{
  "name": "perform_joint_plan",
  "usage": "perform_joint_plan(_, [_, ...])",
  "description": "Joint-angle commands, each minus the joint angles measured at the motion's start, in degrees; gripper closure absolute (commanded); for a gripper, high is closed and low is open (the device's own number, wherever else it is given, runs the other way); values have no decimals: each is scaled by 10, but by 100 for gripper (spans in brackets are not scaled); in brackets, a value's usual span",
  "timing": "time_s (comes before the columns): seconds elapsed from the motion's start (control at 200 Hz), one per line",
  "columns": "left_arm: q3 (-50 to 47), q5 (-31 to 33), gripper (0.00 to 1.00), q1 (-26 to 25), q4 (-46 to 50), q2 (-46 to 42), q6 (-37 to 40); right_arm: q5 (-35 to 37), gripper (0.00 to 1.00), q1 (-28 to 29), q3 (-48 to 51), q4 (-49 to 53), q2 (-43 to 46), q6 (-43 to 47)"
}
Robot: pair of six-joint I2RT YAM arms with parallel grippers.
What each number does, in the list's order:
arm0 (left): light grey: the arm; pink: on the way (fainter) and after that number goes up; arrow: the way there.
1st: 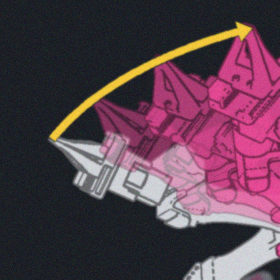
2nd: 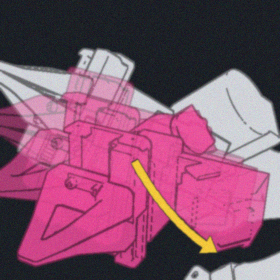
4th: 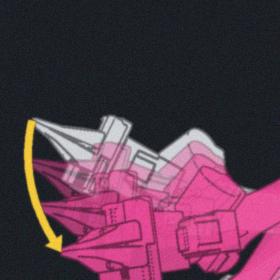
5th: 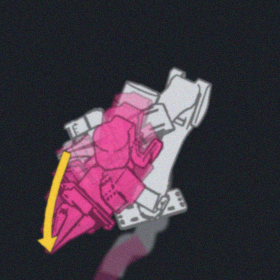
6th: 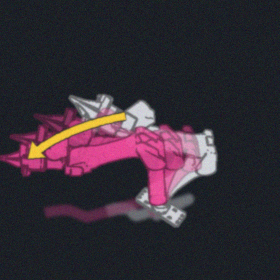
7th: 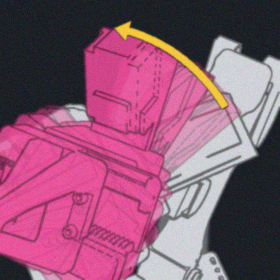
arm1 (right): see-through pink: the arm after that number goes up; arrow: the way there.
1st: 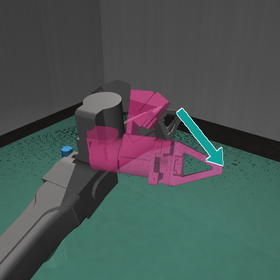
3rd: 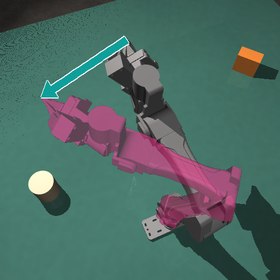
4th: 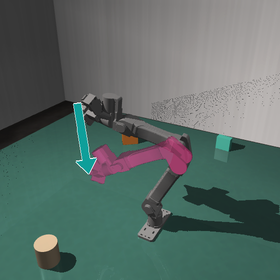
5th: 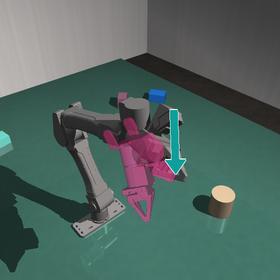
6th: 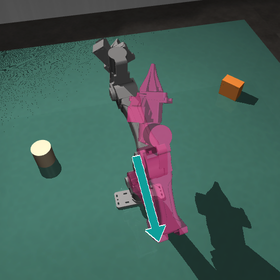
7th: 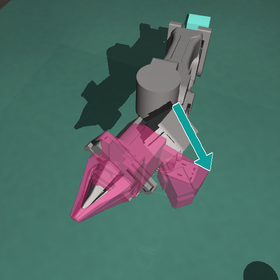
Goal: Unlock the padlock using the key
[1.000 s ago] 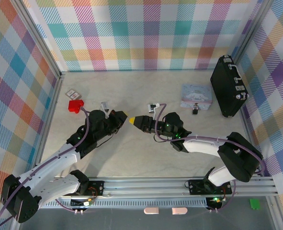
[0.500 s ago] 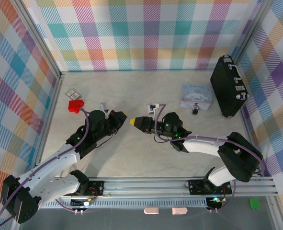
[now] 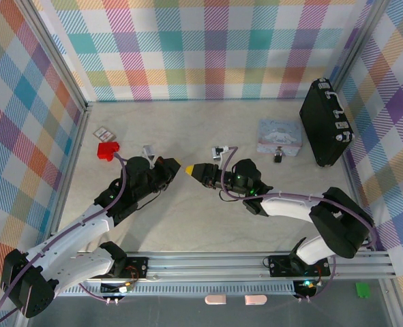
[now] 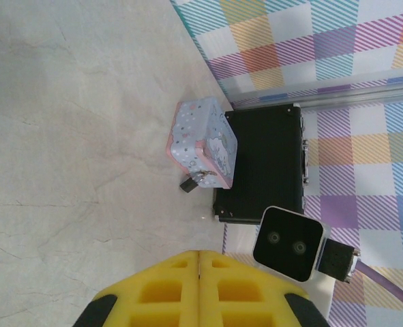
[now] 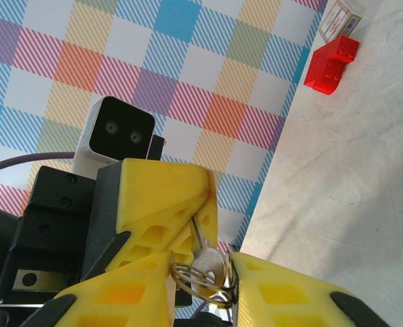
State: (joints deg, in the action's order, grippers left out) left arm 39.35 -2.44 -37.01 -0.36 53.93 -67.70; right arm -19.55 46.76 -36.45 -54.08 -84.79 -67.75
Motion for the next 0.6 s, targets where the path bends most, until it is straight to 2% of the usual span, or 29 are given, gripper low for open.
perform_joint_plan(0.0, [-6,-5,100,-9,-17,-9,-1,-7,76,-4,-11,-40,-7,-14])
perform_joint_plan(0.595, [-18,5,100,-16,-35,-14,-2,13,92,-4,-8,-30,-6,-36])
